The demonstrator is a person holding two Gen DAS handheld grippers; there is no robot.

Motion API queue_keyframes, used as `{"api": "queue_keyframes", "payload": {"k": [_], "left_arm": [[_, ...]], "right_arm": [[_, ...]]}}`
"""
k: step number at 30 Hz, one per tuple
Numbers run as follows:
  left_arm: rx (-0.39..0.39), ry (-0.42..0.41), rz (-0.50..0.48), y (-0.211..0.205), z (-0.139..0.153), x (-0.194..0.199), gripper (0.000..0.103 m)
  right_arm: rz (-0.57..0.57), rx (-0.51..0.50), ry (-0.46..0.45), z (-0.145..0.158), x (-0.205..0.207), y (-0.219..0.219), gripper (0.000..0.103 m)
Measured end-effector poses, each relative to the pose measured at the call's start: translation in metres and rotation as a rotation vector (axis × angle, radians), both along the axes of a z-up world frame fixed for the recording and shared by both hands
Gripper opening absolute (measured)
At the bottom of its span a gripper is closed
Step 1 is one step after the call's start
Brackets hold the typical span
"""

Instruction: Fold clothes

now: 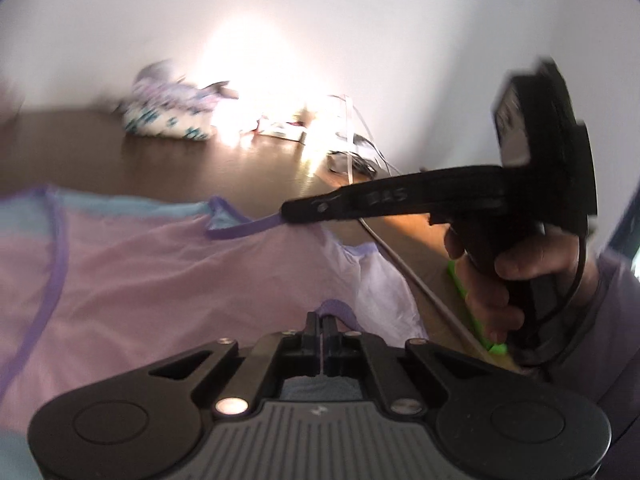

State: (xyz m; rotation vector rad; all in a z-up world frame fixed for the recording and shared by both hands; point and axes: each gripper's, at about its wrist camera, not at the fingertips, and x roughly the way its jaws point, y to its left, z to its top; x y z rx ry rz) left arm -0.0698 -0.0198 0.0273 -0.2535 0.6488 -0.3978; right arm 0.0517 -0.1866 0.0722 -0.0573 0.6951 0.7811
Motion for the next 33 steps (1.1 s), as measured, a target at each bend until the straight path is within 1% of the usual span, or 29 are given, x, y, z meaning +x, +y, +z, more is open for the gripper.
{"api": "queue_keyframes", "payload": {"k": [4, 6, 9, 10, 11, 12, 13, 14, 15, 16, 17, 18, 19, 20, 21, 23, 26, 30, 33], "left_arm": [[-0.153, 0.067, 0.088, 0.036, -0.003, -0.007, 0.0], [-0.2, 0.103, 0.132, 0.05, -0.008, -0.007, 0.0], [-0.237, 0.132, 0.191, 0.066, -0.015, -0.008, 0.0], [-0.233, 0.136, 0.179, 0.067, -0.015, -0.006, 0.0], [-0.205, 0.117, 0.159, 0.063, -0.011, -0.007, 0.001], [-0.176, 0.097, 0.139, 0.058, -0.007, -0.007, 0.009], [-0.147, 0.078, 0.119, 0.054, -0.004, -0.007, 0.013], [-0.098, 0.052, 0.101, 0.048, 0.001, -0.009, 0.024], [-0.071, 0.041, 0.087, 0.044, 0.003, -0.007, 0.03], [-0.045, 0.031, 0.073, 0.04, 0.004, -0.006, 0.032], [-0.018, 0.021, 0.058, 0.035, 0.006, -0.004, 0.035], [0.008, 0.012, 0.044, 0.031, 0.008, -0.002, 0.037], [0.035, 0.002, 0.03, 0.026, 0.009, 0.0, 0.037], [0.055, 0.005, 0.007, 0.022, 0.009, 0.004, 0.041], [0.073, 0.004, -0.021, 0.019, 0.008, 0.007, 0.042], [0.102, 0.0, -0.048, 0.018, 0.007, 0.011, 0.042], [0.097, 0.037, -0.012, 0.03, 0.002, 0.022, 0.042], [0.051, 0.094, 0.054, 0.052, 0.002, 0.032, 0.042], [0.044, 0.106, 0.073, 0.058, 0.002, 0.031, 0.043]], "right_arm": [[0.023, 0.002, 0.006, 0.003, 0.002, 0.027, 0.005], [0.035, 0.003, 0.01, 0.004, 0.002, 0.041, 0.005], [0.041, -0.024, 0.019, -0.002, 0.004, 0.067, 0.005], [0.034, -0.034, 0.023, -0.005, 0.004, 0.075, 0.005], [0.007, -0.036, 0.028, -0.006, 0.006, 0.078, 0.007], [-0.015, -0.035, 0.042, -0.007, 0.008, 0.077, 0.008], [-0.038, -0.036, 0.047, -0.006, 0.008, 0.072, 0.01], [-0.064, -0.036, 0.047, -0.004, 0.007, 0.065, 0.014], [-0.099, -0.031, 0.026, 0.001, 0.002, 0.053, 0.018], [-0.13, -0.018, -0.002, 0.008, -0.005, 0.039, 0.026], [-0.159, -0.004, -0.034, 0.015, -0.014, 0.023, 0.031], [-0.186, 0.002, -0.067, 0.021, -0.023, 0.008, 0.032], [-0.198, -0.018, -0.1, 0.025, -0.036, -0.004, 0.032], [-0.2, -0.05, -0.132, 0.026, -0.05, -0.013, 0.032], [-0.192, -0.082, -0.15, 0.025, -0.065, -0.018, 0.032], [-0.156, -0.124, -0.137, 0.015, -0.091, -0.021, 0.032], [-0.097, -0.163, -0.102, -0.003, -0.117, -0.015, 0.032], [-0.051, -0.164, -0.078, -0.027, -0.127, 0.008, 0.032], [-0.049, -0.233, -0.122, -0.04, -0.127, 0.031, 0.031]]}}
